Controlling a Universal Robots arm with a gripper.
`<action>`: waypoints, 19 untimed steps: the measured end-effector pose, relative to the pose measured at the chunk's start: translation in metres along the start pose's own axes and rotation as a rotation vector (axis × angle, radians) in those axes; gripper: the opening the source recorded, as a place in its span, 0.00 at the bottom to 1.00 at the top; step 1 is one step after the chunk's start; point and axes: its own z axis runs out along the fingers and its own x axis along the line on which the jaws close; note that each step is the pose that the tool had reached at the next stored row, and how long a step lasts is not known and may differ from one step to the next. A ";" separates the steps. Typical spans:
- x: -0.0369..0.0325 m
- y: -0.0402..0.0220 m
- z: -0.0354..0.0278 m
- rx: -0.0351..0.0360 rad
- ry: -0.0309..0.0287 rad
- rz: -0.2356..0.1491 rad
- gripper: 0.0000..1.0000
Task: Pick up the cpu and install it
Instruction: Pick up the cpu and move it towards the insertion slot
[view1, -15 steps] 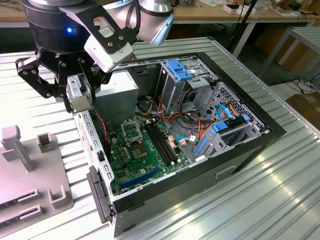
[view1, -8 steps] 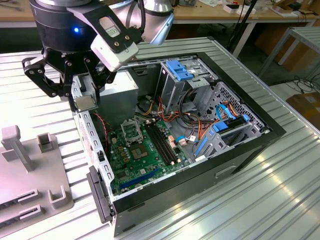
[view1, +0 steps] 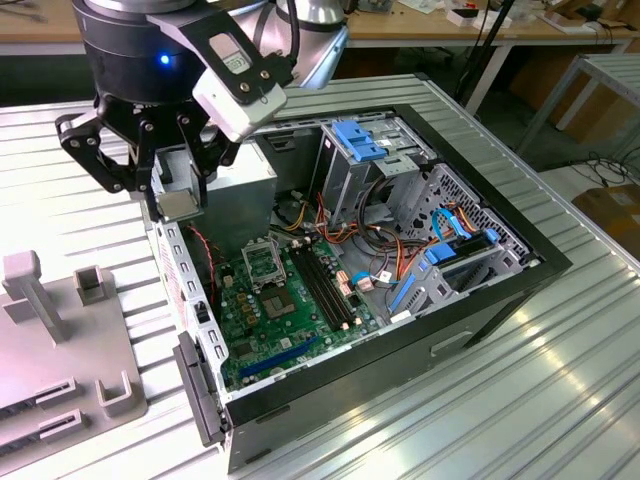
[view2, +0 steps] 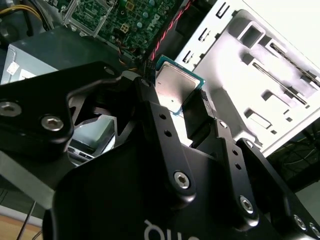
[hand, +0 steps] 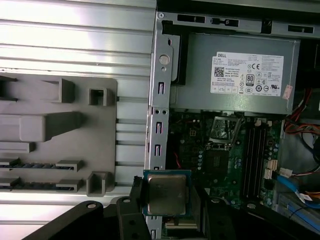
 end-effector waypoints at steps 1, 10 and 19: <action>-0.0010 -0.0001 0.0001 0.0000 0.0000 0.000 0.47; -0.0099 -0.0005 0.0005 0.0000 0.0000 0.000 0.47; -0.0231 -0.0012 0.0012 0.0000 0.0000 0.000 0.47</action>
